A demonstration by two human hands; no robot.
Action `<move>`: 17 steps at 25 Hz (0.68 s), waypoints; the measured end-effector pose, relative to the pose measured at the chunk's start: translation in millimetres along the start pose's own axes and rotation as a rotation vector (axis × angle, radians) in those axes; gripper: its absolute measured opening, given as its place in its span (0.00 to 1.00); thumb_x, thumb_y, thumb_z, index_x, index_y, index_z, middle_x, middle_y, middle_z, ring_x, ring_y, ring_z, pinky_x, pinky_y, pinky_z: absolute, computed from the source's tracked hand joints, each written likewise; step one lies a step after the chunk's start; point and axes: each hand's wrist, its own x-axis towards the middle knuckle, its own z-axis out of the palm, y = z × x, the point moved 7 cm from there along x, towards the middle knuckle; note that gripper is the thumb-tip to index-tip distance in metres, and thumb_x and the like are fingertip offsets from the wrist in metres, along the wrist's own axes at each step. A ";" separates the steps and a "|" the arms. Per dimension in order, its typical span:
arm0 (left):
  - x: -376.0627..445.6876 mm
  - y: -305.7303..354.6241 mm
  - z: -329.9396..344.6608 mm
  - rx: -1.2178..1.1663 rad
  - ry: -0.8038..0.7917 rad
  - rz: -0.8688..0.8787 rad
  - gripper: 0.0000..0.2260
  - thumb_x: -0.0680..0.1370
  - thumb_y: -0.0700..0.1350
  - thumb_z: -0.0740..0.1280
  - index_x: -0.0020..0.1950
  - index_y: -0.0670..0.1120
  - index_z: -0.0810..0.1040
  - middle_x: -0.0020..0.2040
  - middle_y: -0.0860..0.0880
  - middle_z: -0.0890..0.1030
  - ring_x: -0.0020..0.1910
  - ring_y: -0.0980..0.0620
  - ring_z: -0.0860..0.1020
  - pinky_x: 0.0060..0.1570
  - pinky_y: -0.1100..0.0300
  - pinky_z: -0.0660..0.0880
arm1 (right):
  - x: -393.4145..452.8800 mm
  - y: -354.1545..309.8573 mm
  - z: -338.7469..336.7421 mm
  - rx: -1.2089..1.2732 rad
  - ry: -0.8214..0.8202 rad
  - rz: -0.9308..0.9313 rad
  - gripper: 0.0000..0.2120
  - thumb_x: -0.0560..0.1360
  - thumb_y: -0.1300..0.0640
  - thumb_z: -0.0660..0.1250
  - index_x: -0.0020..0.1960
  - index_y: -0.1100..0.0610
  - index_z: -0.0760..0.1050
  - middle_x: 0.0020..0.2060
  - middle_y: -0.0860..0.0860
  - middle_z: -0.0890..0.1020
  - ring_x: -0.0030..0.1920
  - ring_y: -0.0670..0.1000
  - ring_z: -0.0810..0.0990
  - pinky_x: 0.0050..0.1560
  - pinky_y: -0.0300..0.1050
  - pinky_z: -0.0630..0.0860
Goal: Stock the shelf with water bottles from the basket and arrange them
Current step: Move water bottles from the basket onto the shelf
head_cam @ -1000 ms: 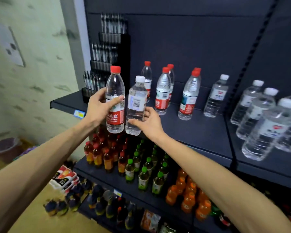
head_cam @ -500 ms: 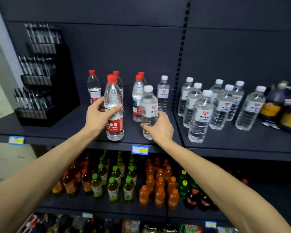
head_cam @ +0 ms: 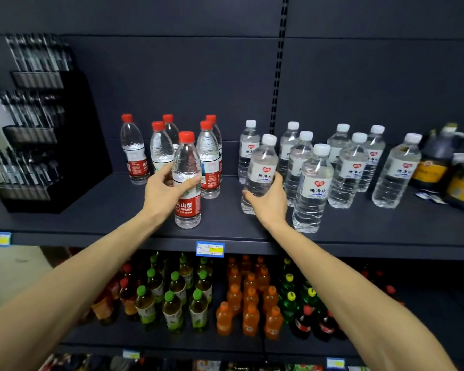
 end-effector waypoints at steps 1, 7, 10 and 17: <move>0.7 -2.0 1.0 0.001 0.006 -0.004 0.22 0.72 0.47 0.80 0.64 0.48 0.82 0.56 0.53 0.86 0.54 0.58 0.85 0.58 0.57 0.81 | 4.9 -3.7 2.3 -0.048 -0.009 -0.043 0.37 0.67 0.48 0.80 0.70 0.53 0.67 0.63 0.49 0.80 0.61 0.53 0.80 0.57 0.51 0.77; 5.6 -9.8 4.2 0.005 0.055 -0.014 0.23 0.72 0.48 0.80 0.65 0.48 0.82 0.57 0.52 0.86 0.55 0.56 0.85 0.60 0.54 0.81 | 39.0 -0.2 26.8 -0.025 -0.060 -0.032 0.35 0.68 0.54 0.81 0.70 0.55 0.68 0.64 0.52 0.79 0.63 0.56 0.79 0.55 0.45 0.71; 11.6 -12.4 8.5 0.011 0.047 -0.009 0.23 0.71 0.50 0.80 0.65 0.48 0.82 0.57 0.53 0.86 0.56 0.54 0.85 0.61 0.51 0.81 | 49.0 3.8 32.8 -0.021 -0.067 -0.022 0.37 0.68 0.53 0.81 0.71 0.54 0.67 0.65 0.52 0.79 0.64 0.56 0.78 0.60 0.49 0.74; 21.3 -21.5 32.4 -0.057 0.007 -0.047 0.25 0.73 0.45 0.80 0.68 0.48 0.78 0.59 0.52 0.86 0.57 0.54 0.85 0.61 0.51 0.81 | 60.3 10.2 43.5 -0.024 -0.037 -0.039 0.38 0.68 0.53 0.81 0.72 0.54 0.66 0.63 0.52 0.78 0.62 0.57 0.79 0.60 0.52 0.76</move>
